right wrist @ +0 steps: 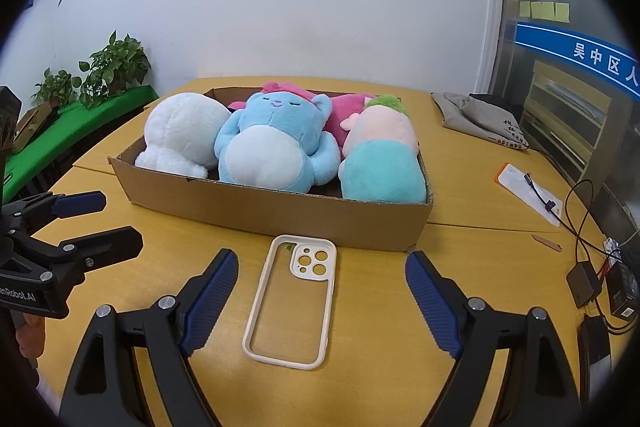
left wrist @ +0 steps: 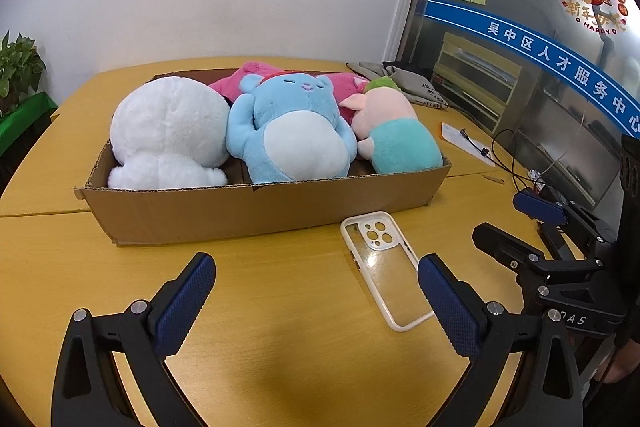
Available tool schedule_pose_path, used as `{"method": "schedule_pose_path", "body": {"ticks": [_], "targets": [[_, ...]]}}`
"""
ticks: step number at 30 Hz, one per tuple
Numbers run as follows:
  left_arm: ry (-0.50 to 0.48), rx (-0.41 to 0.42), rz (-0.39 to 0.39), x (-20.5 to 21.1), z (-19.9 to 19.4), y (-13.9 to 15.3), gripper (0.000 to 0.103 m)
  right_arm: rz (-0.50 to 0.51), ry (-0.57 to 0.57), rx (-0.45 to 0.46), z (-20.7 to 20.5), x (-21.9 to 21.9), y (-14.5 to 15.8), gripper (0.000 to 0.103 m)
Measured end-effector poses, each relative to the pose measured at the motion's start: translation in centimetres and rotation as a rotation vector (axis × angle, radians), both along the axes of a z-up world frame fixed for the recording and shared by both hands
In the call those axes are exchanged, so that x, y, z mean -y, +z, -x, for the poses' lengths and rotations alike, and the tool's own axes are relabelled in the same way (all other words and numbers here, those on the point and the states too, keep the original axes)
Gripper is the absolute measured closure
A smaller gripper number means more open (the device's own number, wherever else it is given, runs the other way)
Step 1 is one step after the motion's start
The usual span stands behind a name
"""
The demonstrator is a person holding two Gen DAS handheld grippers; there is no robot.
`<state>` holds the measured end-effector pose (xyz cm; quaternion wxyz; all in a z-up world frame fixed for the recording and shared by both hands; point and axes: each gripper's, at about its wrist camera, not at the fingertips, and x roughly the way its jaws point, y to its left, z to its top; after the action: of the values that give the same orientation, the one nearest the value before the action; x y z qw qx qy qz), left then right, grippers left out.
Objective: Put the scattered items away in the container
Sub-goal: 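Move both grippers to the white phone case on the table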
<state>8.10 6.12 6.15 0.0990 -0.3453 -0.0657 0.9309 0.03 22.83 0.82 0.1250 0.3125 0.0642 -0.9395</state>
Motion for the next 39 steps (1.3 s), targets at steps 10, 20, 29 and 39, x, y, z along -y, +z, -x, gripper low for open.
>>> {"method": "schedule_pose_path", "body": {"ticks": [10, 20, 29, 39], "targets": [[-0.012, -0.006, -0.024, -0.4, 0.1, -0.2, 0.0, 0.014, -0.007, 0.006, 0.1, -0.6, -0.5, 0.017], [-0.023, 0.015, -0.029, -1.0, 0.1, -0.8, 0.0, 0.02, -0.011, 0.012, 0.3, -1.0, -0.9, 0.017], [-0.06, 0.051, -0.065, -2.4, 1.6, -1.6, 0.001, 0.018, -0.025, 0.018, 0.1, -2.1, -1.5, 0.017], [-0.145, 0.204, -0.06, -5.9, 6.6, -5.6, 0.025, 0.022, -0.038, 0.157, 2.1, -3.8, -6.9, 0.025]]}}
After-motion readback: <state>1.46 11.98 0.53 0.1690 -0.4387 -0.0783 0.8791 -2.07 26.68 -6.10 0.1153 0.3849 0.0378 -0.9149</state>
